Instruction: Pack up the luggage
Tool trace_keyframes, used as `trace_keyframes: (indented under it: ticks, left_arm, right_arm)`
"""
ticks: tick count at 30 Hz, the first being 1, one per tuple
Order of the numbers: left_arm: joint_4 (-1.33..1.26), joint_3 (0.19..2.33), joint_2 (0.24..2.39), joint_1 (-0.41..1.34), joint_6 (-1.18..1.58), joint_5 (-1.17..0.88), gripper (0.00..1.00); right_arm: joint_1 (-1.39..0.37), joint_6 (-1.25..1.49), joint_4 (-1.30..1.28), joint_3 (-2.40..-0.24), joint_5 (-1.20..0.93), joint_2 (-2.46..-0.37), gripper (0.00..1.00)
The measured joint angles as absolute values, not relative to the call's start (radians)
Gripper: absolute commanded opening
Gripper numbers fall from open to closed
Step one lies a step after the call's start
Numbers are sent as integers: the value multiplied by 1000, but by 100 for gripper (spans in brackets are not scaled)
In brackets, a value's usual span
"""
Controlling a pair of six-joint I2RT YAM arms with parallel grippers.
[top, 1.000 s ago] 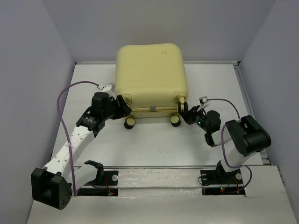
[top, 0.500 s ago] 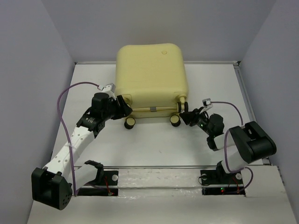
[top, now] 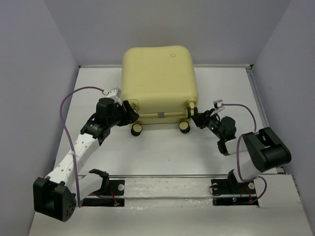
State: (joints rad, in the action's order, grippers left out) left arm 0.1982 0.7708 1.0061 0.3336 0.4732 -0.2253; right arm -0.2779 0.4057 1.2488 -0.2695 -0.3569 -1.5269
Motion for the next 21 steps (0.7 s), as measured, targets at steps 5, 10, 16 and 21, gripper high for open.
trace_keyframes:
  ticks: [5, 10, 16, 21]
  left_arm:
    - [197, 767, 1006, 332, 474, -223, 6]
    - [194, 762, 1005, 332, 482, -221, 6]
    - [146, 738, 1003, 328, 537, -245, 6]
    - [64, 702, 1015, 308, 632, -280, 6]
  right_arm:
    - [-271, 413, 1256, -286, -359, -1556, 14]
    - [-269, 451, 1297, -306, -370, -1612, 7]
    - [-344, 514, 1337, -288, -287, -1628, 7]
    - [-661, 383, 1338, -270, 200, -1606, 7]
